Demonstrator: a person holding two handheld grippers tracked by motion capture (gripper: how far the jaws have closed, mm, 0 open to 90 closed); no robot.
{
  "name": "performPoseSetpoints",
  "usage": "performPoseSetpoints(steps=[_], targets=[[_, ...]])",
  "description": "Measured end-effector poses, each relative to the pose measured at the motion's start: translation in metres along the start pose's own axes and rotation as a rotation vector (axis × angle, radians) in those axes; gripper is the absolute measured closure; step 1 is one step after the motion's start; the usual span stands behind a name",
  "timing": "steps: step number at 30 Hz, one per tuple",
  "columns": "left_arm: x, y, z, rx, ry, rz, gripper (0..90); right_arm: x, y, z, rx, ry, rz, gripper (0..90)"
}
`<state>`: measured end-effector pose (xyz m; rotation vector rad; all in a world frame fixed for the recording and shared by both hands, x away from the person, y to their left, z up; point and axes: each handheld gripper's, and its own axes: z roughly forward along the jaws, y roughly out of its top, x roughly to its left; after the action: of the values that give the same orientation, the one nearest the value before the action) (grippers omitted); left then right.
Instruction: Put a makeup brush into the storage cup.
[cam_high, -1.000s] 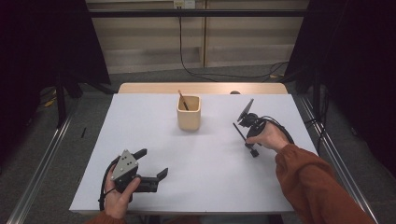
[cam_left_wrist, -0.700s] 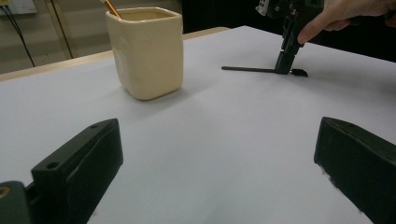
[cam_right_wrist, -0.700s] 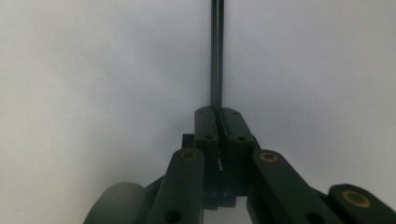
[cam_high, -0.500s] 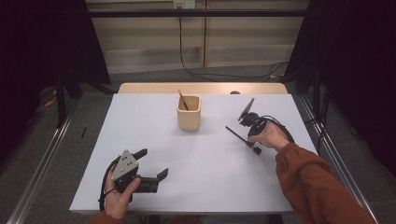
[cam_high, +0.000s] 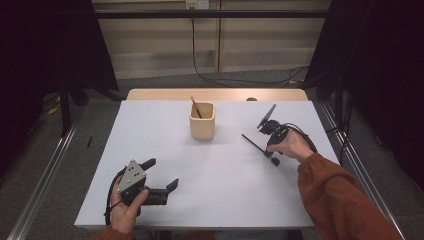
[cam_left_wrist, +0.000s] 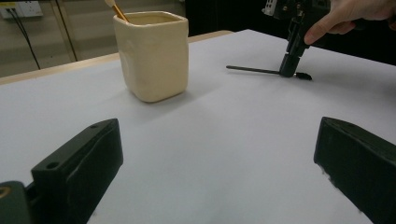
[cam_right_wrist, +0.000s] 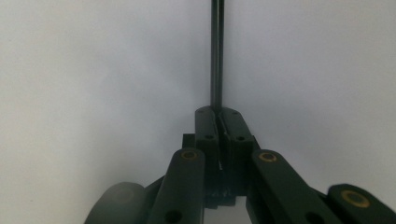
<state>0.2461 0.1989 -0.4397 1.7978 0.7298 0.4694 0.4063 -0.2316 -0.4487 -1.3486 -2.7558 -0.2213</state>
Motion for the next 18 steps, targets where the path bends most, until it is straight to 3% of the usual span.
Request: performPoseSetpoints(steps=[11,14,18], targets=[[0.001,0.000,0.000,-0.005,0.001,-0.002,1.3,-0.001,-0.006,-0.015,-0.094,0.012,0.015,86.7],[0.001,0.000,0.000,0.000,0.006,0.003,1.3,-0.001,-0.008,-0.017,-0.124,0.008,-0.013,86.7],[0.001,0.000,0.000,-0.004,0.004,0.002,1.3,-0.001,-0.012,-0.020,-0.157,0.013,-0.016,86.7]])
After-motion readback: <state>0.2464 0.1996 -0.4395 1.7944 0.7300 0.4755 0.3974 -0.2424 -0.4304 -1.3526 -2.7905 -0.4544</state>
